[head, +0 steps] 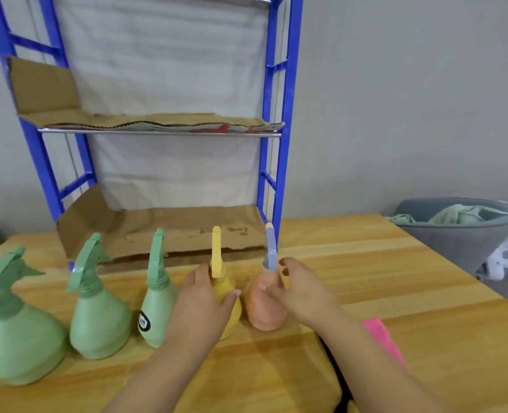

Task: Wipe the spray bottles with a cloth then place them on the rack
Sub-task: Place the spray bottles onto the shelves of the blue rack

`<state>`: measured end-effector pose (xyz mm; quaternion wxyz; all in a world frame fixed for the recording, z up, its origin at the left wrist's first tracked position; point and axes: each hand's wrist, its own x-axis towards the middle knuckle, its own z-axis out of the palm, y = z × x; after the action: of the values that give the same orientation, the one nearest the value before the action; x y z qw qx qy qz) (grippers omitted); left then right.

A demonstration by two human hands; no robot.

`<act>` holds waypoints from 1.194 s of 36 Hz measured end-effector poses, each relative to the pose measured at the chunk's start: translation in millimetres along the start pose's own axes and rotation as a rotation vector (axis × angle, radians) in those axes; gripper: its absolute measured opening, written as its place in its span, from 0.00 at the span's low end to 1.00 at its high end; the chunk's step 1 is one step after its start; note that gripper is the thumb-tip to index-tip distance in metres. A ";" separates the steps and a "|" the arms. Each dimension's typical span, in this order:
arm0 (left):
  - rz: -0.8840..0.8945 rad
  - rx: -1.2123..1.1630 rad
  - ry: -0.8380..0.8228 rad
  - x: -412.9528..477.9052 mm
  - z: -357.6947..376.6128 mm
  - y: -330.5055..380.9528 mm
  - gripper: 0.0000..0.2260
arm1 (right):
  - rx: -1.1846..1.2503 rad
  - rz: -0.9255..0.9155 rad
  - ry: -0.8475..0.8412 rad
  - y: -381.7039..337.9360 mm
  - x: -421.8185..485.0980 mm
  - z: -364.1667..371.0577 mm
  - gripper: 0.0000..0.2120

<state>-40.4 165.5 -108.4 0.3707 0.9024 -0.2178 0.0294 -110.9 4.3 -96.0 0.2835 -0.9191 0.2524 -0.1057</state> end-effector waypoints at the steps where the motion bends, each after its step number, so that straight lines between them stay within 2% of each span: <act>1: -0.016 -0.009 0.000 2.2 -0.1 -0.4 0.26 | 0.026 -0.005 0.002 -2.4 1.8 2.2 0.25; 9: -0.028 -0.060 -0.015 10.6 -11.1 0.3 0.14 | 0.199 -0.003 0.026 -13.5 4.9 6.7 0.13; 16: 0.034 -0.113 0.002 2.1 -26.6 10.2 0.11 | 0.165 -0.005 0.051 -14.1 2.2 -5.0 0.06; 26: 0.185 -0.236 0.118 20.3 -120.8 55.4 0.06 | 0.062 -0.124 0.272 -62.3 -1.1 -77.4 0.05; 30: 0.221 -0.195 0.172 38.4 -168.4 65.3 0.06 | 0.083 -0.202 0.309 -98.6 1.0 -108.5 0.04; 34: 0.243 -0.101 0.235 61.2 -211.1 70.1 0.09 | 0.199 -0.282 0.312 -135.7 13.5 -133.9 0.05; 39: 0.233 -0.080 0.305 95.4 -259.5 69.8 0.08 | 0.268 -0.337 0.338 -180.8 41.5 -152.6 0.17; 43: 0.237 -0.059 0.350 124.8 -289.8 73.2 0.08 | 0.241 -0.363 0.388 -212.6 72.1 -167.1 0.10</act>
<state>73.4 270.7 176.1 0.4229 0.8403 -0.2556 0.2229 -20.1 39.7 166.3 0.3136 -0.8715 0.1189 -0.3577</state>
